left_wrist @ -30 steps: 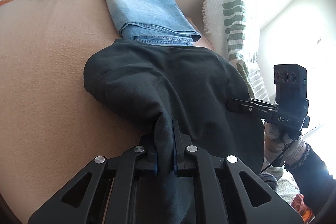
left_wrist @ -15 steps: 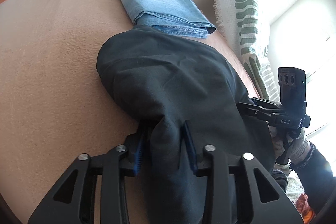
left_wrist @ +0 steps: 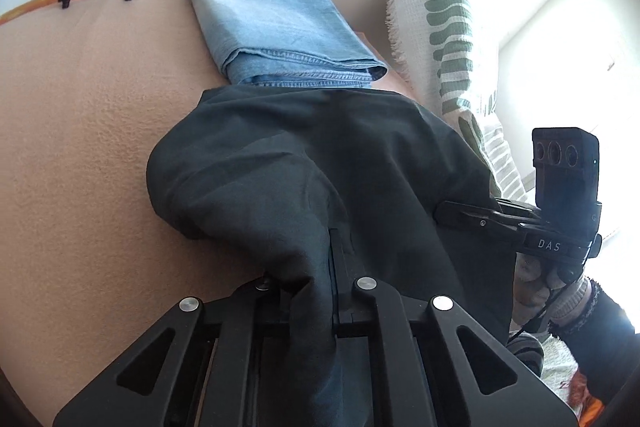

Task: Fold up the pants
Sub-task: 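Lift the trouser bundle with both grippers and carry it over the folded jeans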

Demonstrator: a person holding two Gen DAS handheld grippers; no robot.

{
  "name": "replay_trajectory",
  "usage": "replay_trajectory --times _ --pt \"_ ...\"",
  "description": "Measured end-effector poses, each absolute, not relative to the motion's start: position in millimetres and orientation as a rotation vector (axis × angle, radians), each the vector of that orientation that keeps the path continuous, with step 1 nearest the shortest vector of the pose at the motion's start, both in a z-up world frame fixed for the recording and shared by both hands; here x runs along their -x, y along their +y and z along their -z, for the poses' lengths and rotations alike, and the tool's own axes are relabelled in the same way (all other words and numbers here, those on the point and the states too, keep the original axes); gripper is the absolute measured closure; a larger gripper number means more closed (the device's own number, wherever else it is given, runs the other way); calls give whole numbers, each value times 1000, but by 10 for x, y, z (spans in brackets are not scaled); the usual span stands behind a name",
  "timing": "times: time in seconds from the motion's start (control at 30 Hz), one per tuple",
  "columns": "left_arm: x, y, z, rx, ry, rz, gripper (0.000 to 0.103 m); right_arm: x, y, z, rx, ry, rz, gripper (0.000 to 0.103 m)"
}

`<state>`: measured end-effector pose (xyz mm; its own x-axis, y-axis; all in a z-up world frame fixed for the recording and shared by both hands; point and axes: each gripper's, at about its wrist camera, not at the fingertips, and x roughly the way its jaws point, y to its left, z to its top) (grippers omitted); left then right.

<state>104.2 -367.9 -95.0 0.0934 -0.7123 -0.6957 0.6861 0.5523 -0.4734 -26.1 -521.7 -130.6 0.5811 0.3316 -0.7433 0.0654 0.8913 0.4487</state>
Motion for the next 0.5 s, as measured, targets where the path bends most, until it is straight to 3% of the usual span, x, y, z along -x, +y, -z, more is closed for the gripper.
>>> replay_trajectory --times 0.5 --pt "-920 -3673 132 -63 805 1093 96 443 -4996 365 -283 772 -104 86"
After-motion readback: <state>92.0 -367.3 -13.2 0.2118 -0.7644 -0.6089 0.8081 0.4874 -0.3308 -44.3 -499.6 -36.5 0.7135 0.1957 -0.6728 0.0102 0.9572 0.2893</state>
